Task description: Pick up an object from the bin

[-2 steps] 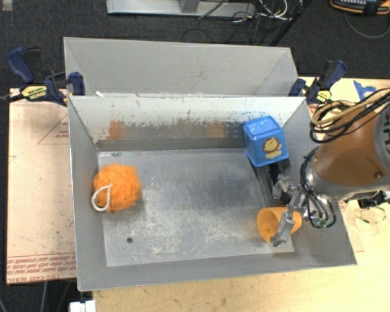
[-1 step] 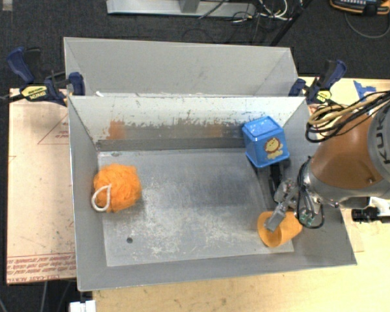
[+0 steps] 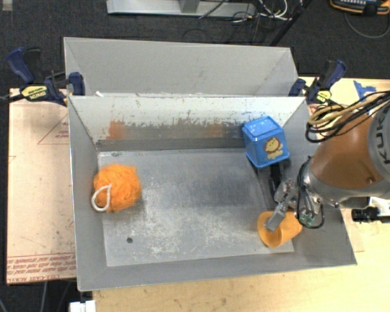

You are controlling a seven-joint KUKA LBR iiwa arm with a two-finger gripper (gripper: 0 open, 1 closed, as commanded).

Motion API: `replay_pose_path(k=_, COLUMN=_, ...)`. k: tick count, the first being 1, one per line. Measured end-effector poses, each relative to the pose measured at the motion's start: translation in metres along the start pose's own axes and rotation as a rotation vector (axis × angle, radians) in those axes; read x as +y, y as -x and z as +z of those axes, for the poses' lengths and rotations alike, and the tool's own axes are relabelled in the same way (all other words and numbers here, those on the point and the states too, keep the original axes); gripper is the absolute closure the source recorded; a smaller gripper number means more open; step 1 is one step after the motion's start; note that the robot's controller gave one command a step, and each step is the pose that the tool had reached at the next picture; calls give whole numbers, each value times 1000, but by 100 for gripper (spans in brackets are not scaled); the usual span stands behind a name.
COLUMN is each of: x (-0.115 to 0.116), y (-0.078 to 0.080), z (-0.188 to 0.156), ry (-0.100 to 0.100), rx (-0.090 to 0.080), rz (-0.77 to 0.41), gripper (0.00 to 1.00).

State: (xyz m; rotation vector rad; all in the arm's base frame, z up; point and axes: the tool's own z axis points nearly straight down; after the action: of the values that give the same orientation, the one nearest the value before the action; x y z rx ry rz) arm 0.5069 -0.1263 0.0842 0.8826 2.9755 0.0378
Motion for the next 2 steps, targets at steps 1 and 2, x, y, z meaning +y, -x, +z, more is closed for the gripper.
replay_pose_path(k=1, x=0, y=0, z=-1, ry=1, rx=-1, rz=-1, gripper=100)
replay_pose_path(k=2, x=4, y=0, z=-6, ry=7, rx=-2, rz=-3, gripper=100)
